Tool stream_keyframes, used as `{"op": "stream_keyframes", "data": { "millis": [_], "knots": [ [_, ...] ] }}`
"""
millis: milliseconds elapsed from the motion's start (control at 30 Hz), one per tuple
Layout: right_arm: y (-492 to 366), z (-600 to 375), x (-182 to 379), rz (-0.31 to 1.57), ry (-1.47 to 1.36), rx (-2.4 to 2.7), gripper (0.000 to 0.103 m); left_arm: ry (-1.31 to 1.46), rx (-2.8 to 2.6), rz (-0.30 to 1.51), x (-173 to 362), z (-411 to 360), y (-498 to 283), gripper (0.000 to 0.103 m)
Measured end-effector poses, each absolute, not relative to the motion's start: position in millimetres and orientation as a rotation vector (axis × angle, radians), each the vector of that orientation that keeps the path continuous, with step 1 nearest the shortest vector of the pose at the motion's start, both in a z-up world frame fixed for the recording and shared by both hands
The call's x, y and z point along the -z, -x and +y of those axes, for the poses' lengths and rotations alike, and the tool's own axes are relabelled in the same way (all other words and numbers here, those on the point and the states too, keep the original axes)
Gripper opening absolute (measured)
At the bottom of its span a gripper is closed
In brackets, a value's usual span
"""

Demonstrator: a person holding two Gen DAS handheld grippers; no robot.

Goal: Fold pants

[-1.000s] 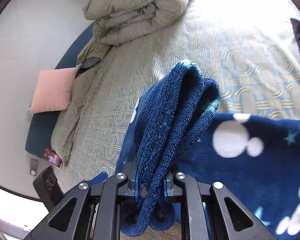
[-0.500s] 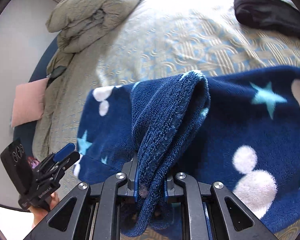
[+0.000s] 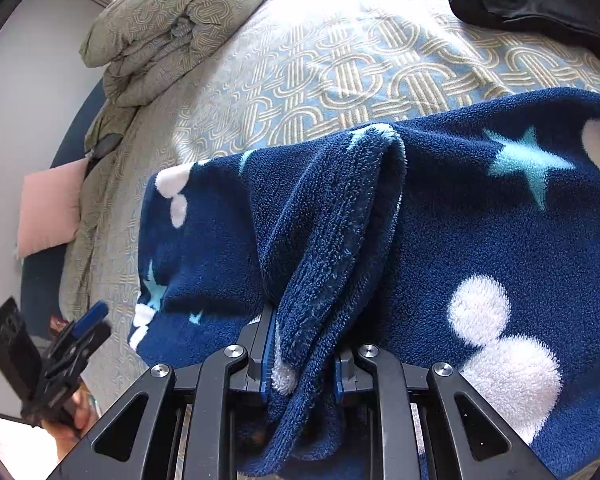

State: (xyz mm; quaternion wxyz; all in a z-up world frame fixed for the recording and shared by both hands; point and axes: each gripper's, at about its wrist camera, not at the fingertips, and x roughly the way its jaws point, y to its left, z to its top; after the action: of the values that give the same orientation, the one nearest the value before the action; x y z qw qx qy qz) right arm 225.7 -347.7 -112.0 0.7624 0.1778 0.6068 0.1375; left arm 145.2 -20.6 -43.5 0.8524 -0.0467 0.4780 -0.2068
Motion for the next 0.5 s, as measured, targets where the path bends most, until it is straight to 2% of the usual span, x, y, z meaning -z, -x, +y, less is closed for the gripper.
{"op": "stream_keyframes", "data": {
  "millis": [233,500],
  "knots": [
    [-228,-353,88,1.266,-0.571,-0.385,0.017,0.185,0.653,1.126,77,-56,-116,0.053],
    [-229,-325,33,1.178,-0.527,-0.48,0.017,0.308,0.573,1.079,98,-73,-155,0.053]
  ]
}}
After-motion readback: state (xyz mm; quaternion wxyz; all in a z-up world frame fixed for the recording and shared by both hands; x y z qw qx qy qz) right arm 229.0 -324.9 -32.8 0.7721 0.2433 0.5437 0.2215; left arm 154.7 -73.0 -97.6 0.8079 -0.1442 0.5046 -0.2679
